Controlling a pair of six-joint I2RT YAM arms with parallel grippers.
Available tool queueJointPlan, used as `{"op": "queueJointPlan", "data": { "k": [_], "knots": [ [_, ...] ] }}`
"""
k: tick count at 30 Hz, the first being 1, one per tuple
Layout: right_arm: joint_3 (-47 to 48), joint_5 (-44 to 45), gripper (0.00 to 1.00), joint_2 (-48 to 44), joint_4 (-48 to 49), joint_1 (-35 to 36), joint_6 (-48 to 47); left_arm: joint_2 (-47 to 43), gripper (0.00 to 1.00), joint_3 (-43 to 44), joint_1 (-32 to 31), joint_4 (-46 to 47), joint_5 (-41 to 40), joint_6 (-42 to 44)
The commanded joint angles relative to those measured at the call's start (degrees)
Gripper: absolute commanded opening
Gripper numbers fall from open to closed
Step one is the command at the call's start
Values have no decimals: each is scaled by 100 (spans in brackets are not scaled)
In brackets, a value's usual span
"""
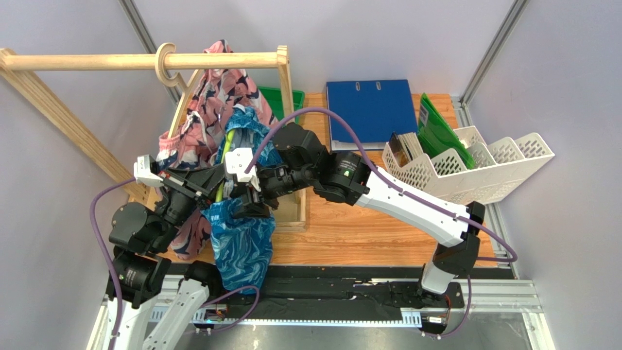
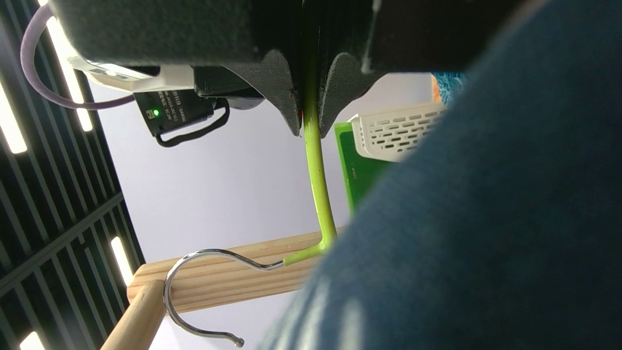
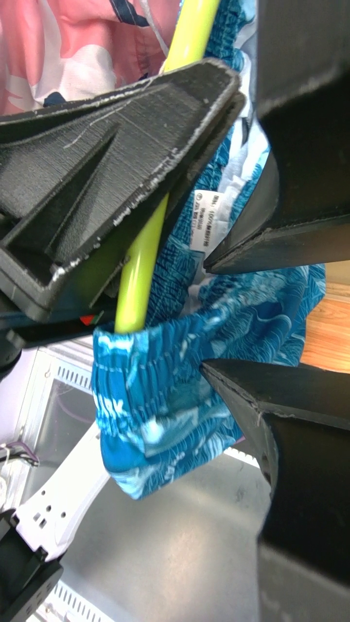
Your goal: Remove the shorts from the hanger
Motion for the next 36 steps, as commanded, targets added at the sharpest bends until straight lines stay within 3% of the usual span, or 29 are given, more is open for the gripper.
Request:
{"op": "queueJointPlan", "data": {
  "k": [1,4,7,17,21,29,36],
  "knots": [
    [376,181,46,42,194,-18,-220,47,0,24,1,537,154,-174],
    [262,103,38,-46,360,-9,-107,64,0,6,1,572,75,-174],
    [191,173,0,-134,326,0,-71,143,0,-73,1,887,57,-218],
    [-222,121,0,-995,-658,-9,-519,565,0,-134,1,1371,-408,468],
    [-187,-73,0,-943,-1089,-9,-668,837,0,-371,1,2125,-541,143],
    [-143,-179,0,-882,-1247,-9,-695,2041,0,85,1,3067,-593,414],
    [-73,-257,0,-724,-1581,-9,-730,2358,0,332,1,3016,-874,512]
  ]
}}
